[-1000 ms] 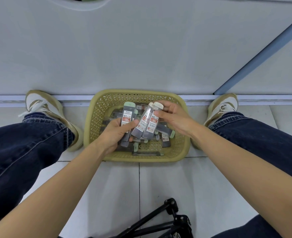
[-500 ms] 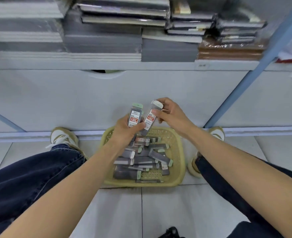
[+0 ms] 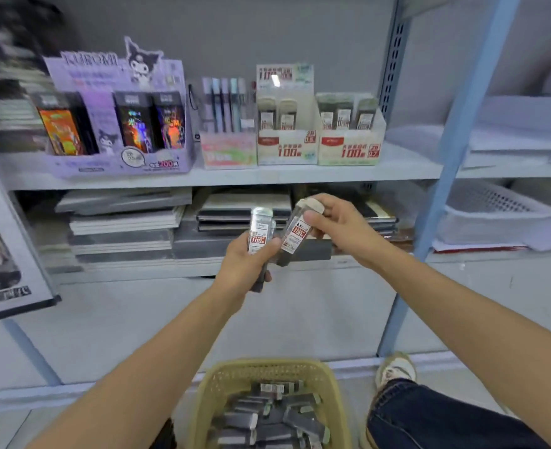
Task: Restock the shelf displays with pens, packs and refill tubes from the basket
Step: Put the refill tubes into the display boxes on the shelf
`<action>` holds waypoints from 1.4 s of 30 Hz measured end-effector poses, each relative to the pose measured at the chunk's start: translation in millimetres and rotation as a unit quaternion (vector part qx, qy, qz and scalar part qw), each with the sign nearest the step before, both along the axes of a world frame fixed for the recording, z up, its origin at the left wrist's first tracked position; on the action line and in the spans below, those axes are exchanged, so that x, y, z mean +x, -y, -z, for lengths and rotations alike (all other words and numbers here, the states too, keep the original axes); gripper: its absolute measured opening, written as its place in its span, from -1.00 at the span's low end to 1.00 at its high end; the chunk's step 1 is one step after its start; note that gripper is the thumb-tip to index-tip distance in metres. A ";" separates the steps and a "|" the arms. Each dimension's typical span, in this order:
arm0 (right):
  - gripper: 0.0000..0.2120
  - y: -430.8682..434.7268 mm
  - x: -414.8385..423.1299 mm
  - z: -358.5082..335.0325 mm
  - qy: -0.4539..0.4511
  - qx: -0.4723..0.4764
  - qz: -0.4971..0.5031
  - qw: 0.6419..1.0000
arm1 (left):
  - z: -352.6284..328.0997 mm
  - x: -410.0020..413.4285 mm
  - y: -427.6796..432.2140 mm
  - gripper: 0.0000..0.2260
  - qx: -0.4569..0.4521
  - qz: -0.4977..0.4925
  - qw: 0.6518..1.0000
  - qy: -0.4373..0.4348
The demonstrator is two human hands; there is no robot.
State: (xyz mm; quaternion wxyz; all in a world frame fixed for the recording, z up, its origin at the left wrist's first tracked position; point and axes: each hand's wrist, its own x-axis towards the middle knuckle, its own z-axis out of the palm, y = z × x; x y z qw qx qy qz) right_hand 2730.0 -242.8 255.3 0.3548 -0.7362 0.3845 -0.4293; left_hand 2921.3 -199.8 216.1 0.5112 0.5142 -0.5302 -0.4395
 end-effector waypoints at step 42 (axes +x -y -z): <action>-0.75 143.6 28.0 -165.5 -0.148 -0.255 0.189 0.937 | -119.8 32.8 92.7 -0.87 -0.158 0.053 0.983 -0.082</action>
